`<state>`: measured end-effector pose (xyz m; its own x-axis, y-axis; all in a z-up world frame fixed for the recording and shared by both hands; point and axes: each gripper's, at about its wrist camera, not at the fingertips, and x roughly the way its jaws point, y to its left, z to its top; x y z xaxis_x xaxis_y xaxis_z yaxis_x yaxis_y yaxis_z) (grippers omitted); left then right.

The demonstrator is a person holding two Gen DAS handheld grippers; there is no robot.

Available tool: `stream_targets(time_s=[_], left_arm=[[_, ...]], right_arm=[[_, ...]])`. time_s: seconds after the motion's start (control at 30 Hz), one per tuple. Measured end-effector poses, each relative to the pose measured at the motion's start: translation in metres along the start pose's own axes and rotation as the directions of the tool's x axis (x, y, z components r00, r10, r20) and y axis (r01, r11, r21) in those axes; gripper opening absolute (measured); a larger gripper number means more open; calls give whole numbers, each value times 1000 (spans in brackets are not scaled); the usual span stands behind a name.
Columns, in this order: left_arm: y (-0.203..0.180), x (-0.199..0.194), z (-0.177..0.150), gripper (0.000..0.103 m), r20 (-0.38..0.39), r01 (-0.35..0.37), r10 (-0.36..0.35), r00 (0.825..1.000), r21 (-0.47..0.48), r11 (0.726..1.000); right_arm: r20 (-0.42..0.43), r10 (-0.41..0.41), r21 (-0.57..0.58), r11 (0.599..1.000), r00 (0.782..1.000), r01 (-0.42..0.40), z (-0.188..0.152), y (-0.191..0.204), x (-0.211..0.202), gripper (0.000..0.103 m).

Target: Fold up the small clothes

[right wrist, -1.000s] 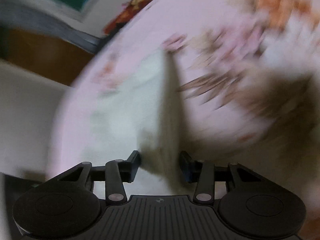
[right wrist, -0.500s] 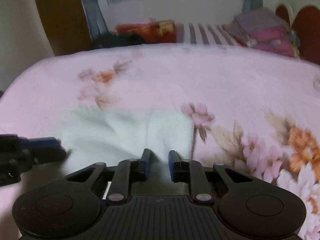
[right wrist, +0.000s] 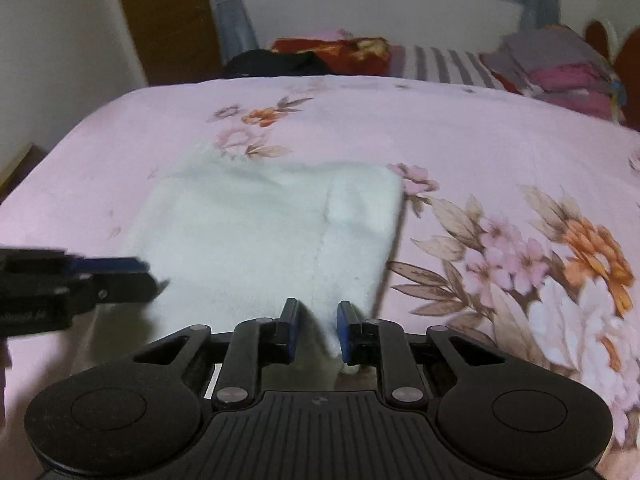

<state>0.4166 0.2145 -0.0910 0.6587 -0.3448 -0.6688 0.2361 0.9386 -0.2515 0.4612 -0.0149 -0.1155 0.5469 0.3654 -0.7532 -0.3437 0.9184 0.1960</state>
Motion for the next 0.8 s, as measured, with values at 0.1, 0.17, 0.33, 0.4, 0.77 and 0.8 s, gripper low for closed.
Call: stream_targets(time_s=[0.1,0.17,0.33,0.4,0.77,0.8], left_arm=[[-14,-27,-21,20,12,-29,29,1000,-5,1000],[-21,-35,-41,20,-12,-43,43,999,-5,999],[-34,-47,-71,20,-53,-118,116,992,-24,993],[-44,-67,-75,20,-25,-123,122,992,-19,992],[-109,-171,-122,20,71,-141,141,987,-12,990],[-115,-179,-126,24,75,-146,146,986,-9,989]], right_arm=[[77,42,-31,999,996,-40,-8,8,-36,18],[51,70,-53,996,996,-67,-23,14,-47,18],[-57,23,-104,994,998,-29,-67,25,-38,18],[-6,55,-57,997,998,-56,-73,22,-61,18],[220,89,-2,996,972,-90,-124,28,-208,19],[223,86,6,996,971,-90,-130,28,-218,19]])
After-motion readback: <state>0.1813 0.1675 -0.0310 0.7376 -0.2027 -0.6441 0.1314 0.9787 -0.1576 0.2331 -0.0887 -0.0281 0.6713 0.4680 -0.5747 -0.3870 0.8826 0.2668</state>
